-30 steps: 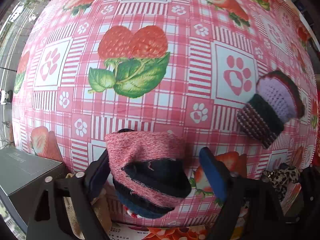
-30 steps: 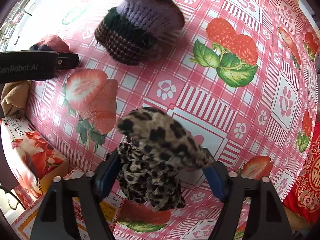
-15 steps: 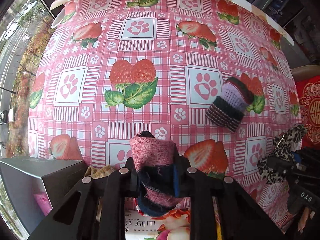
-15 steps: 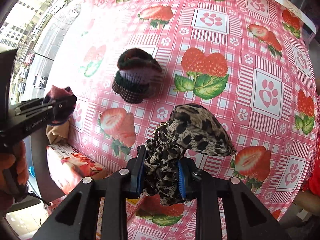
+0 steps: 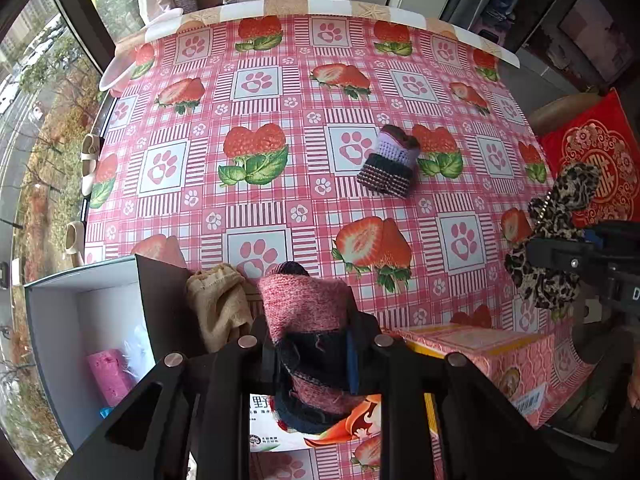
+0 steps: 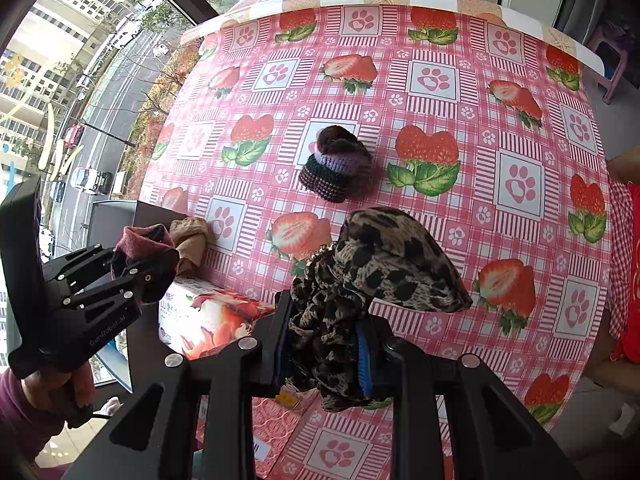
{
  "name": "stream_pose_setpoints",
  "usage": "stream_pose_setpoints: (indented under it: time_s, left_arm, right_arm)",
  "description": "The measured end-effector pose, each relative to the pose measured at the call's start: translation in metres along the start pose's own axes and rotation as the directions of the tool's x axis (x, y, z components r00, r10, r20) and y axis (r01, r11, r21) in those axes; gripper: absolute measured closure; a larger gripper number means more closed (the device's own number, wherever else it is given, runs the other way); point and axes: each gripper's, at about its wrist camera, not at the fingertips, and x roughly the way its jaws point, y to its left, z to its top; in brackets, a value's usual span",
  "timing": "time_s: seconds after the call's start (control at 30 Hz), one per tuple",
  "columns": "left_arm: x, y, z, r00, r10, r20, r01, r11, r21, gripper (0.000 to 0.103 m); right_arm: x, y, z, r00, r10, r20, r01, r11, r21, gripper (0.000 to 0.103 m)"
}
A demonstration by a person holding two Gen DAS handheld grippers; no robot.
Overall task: Organize soft objects
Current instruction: 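Lift and carry the knit item with the left tool while the right tool carries the leopard scrunchie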
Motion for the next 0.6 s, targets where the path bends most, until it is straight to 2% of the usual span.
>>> stream_pose_setpoints:
  time_s: [0.27,0.6]
  left_arm:
    - [-0.025,-0.011,-0.040,0.999,-0.022,0.025,0.020,0.997,0.075,0.079]
    - [-0.047,-0.008,-0.077,0.998,-0.049,0.048,0.044,0.994,0.104,0.079]
  right_arm:
    - [-0.022,0.025,-0.034,1.000,-0.008,0.016,0.008,1.000,0.005,0.075]
    - [-0.040,0.061,-0.063,0.999,-0.040,0.025,0.040,0.999,-0.017,0.075]
